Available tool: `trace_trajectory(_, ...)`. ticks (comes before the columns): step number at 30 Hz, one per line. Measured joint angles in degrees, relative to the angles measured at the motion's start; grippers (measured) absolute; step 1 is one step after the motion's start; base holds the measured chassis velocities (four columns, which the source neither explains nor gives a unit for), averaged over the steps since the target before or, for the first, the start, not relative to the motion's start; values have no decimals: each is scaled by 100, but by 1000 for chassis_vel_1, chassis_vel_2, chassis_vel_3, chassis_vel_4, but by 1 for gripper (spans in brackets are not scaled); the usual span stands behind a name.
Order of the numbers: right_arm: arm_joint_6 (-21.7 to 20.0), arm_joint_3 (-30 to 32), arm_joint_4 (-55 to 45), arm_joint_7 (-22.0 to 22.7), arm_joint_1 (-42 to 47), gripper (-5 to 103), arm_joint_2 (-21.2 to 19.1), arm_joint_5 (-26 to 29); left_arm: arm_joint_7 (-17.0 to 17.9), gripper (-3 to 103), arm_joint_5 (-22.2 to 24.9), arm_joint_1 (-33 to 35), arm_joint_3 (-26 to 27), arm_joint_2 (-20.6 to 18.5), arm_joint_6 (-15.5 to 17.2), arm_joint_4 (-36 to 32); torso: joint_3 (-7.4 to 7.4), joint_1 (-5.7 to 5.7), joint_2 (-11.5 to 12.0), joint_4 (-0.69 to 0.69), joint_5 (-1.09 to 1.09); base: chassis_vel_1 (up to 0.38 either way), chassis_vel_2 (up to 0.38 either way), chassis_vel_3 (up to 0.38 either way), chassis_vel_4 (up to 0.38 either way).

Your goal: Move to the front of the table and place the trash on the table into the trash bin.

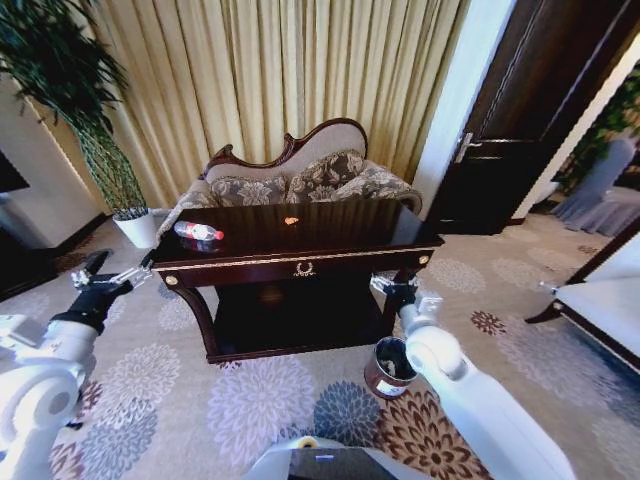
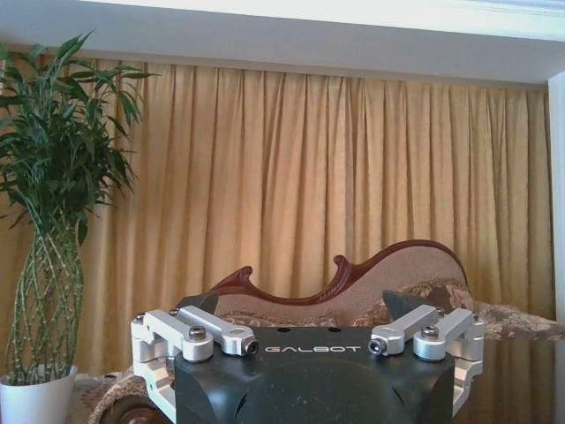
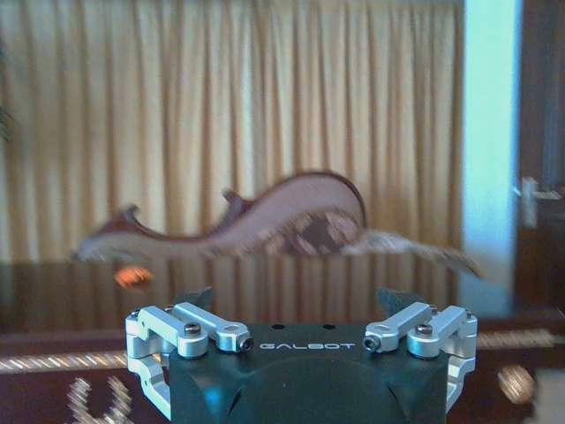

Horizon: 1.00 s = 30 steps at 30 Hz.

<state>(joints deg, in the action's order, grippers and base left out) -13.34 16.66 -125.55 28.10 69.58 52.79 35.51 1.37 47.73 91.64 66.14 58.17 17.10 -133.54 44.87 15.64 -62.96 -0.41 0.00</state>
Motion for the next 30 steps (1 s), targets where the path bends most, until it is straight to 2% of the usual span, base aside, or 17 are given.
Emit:
trace_trajectory(9,-38,300,-483,-187,204,100,-262,77,52,100,-67,-9,-78,25,18,-75,0,0,0,0,0,0,0,0,0)
trace_trajectory(19,27,338,-470,-313,286,100,-255,-74,82,100,-113,-90,-195,18,39,-94,0,-1,0,1,0,-21,20,17,-21)
trace_trajectory(30,70,238,-432,-495,389,100,-249,-367,98,100,-115,-119,-215,-26,53,-101,2,2,1,1,-1,-160,161,164,-155)
